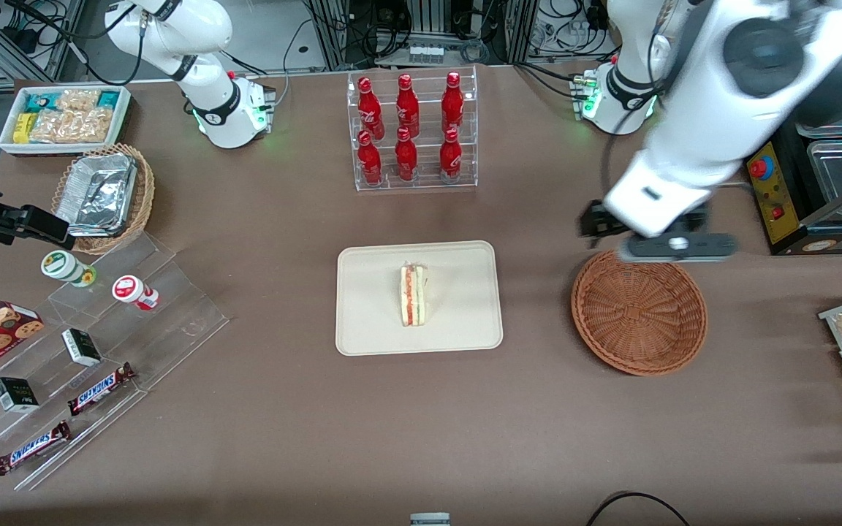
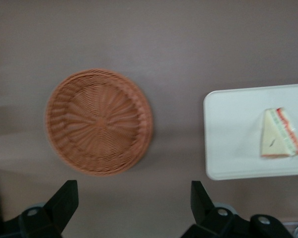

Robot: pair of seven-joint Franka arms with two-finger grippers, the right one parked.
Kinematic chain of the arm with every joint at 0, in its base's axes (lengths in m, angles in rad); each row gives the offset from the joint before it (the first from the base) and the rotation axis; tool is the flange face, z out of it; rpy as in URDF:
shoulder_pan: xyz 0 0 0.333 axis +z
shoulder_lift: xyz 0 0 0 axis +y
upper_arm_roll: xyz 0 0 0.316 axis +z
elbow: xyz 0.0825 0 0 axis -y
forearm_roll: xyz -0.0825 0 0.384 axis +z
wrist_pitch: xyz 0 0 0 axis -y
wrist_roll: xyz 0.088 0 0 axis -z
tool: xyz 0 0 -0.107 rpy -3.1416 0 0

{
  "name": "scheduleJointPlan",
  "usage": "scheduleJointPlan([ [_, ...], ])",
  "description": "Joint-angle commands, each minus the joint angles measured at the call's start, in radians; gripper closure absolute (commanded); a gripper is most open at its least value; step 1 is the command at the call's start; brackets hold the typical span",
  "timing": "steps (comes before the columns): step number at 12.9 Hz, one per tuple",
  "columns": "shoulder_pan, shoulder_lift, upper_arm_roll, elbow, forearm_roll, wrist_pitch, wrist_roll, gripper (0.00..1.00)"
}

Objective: Place sandwich from basket to tray

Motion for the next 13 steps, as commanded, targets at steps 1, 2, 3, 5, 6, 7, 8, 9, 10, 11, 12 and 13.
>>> scheduleJointPlan([
  [1, 0.095, -0.07, -0.012, -0.039, -0.021, -0.064, 0.131, 0.0],
  [2, 0.12, -0.076, -0.012, -0.039, -0.021, -0.083, 0.151, 0.0],
  [3, 0.14, -0.09, -0.011, -0.042, -0.019, -0.096, 0.161, 0.0],
  [5, 0.183, -0.107, -0.011, -0.044, -0.018, -0.122, 0.215, 0.0],
  [6, 0.209, -0.118, -0.011, -0.056, -0.018, -0.13, 0.246, 0.0],
  [7, 0.224, -0.131, -0.009, -0.07, -0.018, -0.129, 0.269, 0.0],
  [8, 0.226, -0.135, 0.01, -0.07, -0.016, -0.13, 0.277, 0.0],
  [9, 0.22, -0.135, 0.041, -0.07, -0.016, -0.129, 0.283, 0.0],
  [10, 0.218, -0.13, 0.049, -0.064, -0.018, -0.124, 0.286, 0.0],
  [11, 0.218, -0.128, 0.05, -0.062, -0.013, -0.117, 0.286, 0.0],
  [12, 0.218, -0.118, 0.055, -0.048, -0.013, -0.115, 0.286, 0.0],
  [13, 0.221, -0.11, 0.057, -0.041, -0.016, -0.115, 0.286, 0.0],
])
